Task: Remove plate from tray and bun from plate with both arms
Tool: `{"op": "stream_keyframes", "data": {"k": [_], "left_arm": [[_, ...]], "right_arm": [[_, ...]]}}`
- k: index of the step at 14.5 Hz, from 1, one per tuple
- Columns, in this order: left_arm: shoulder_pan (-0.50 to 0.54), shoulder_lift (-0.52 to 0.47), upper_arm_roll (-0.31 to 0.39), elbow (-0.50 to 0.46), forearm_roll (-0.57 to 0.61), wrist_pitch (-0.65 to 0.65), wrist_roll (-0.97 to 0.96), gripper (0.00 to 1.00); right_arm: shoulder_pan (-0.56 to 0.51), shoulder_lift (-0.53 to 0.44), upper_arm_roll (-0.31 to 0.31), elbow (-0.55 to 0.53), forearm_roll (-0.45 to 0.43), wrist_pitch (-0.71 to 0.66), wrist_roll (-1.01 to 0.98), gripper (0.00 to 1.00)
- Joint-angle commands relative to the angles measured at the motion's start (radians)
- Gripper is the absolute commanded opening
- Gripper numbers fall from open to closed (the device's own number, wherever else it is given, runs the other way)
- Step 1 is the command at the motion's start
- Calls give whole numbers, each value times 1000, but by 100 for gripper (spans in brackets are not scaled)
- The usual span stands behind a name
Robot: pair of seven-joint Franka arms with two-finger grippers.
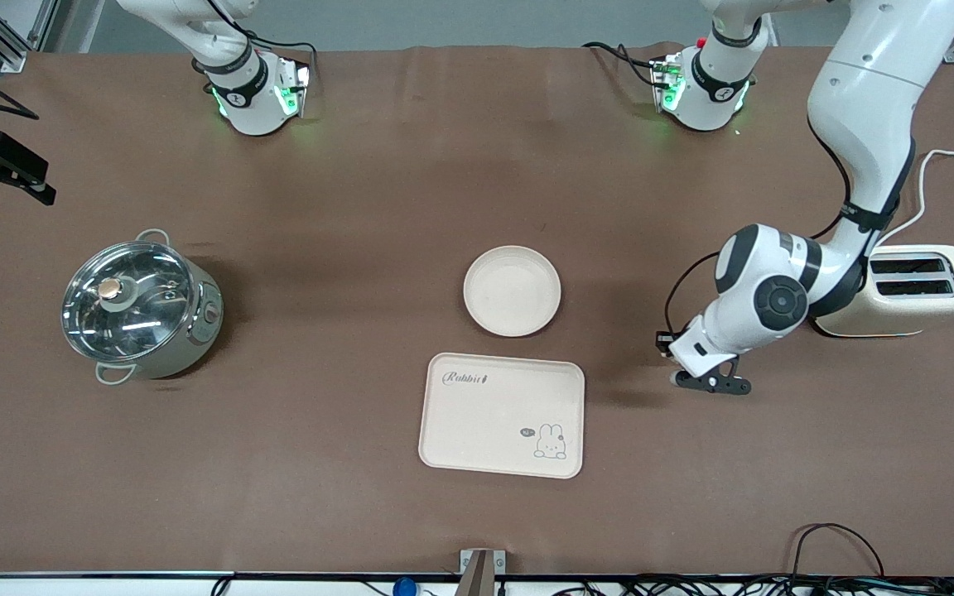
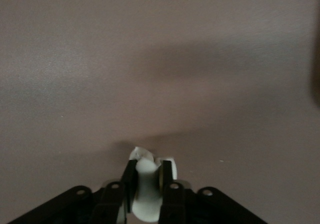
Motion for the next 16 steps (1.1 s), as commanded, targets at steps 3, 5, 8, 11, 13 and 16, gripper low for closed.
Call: {"op": "stream_keyframes", "data": {"k": [3,5,8,11,13,16], "left_arm": [[4,-11,-20,24,13,0,7,100],[16,-67,-18,56,16,-29,18,100],[71,-191,-28,131,8,-200,39,100],[81,-363,-41,191,1,-406,45,100],[82,-454,-40,223,-28,-520,48,100],[85,-552,-25,283,-88,-687,52,100]], "right_arm": [[4,-10,3,-12,-19,2,-8,100],[4,-9,3,-12,-19,-1,-8,100],[1,-9,3,-12,-17,-7,-8,100],[1,-9,2,-12,-17,-9,-6,100],[1,-9,2,-12,-16,-9,-8,100],[1,-9,2,-12,-17,-9,-8,100]]}}
